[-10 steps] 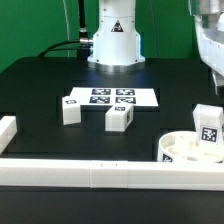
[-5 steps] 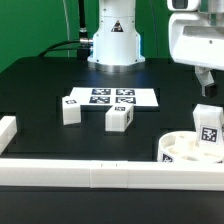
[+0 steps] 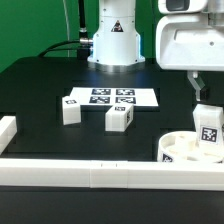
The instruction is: Assemble stool
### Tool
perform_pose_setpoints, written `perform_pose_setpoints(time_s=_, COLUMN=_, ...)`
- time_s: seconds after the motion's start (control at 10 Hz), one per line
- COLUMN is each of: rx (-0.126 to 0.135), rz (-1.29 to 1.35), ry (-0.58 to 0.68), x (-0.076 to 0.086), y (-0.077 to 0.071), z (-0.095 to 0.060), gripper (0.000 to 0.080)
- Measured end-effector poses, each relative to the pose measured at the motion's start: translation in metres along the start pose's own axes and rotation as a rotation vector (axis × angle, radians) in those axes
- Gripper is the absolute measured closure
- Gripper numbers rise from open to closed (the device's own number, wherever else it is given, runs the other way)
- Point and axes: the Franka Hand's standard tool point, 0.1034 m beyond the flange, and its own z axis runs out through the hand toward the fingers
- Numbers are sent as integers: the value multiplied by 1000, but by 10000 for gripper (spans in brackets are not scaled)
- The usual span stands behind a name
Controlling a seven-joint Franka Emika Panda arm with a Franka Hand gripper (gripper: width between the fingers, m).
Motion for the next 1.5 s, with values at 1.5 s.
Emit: perform_pose_setpoints(time_s=1.5, rx=-151, rz=-1507, ry=-42, x=14, y=18, z=-5, gripper=150)
